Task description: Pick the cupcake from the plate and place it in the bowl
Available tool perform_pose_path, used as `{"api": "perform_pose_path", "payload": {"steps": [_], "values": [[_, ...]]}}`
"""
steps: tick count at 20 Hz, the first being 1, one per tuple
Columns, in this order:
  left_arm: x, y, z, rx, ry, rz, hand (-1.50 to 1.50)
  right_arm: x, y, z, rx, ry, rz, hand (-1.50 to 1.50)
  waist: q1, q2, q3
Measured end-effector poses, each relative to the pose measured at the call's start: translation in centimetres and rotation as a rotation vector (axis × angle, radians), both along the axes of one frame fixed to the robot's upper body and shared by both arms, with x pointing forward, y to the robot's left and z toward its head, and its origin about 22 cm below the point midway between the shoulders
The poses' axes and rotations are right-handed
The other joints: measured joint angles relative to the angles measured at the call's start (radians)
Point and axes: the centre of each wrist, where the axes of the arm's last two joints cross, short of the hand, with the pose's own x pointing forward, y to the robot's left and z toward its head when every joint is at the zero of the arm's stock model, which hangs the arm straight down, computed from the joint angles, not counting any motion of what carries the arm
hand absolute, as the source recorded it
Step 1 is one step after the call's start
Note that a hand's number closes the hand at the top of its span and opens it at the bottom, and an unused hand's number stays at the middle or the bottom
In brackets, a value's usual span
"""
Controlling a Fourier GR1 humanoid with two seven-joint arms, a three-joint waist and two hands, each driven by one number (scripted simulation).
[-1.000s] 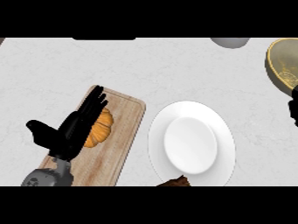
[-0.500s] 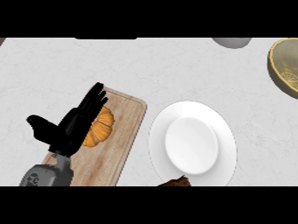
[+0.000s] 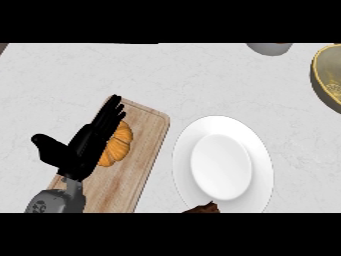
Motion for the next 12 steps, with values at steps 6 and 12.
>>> {"api": "perform_pose_path", "payload": {"steps": [6, 12], "values": [[0.4, -0.2, -0.8, 0.002, -0.001, -0.016, 0.0, 2.8, -2.7, -2.9, -0.076, 0.048, -0.052, 1.5, 0.016, 0.008, 0.0], [1.1, -0.5, -0.2, 0.004, -0.015, -0.032, 0.0, 3.3, -5.7, -5.9, -0.001, 0.198, -0.166, -1.5, 0.035, 0.017, 0.002]]}}
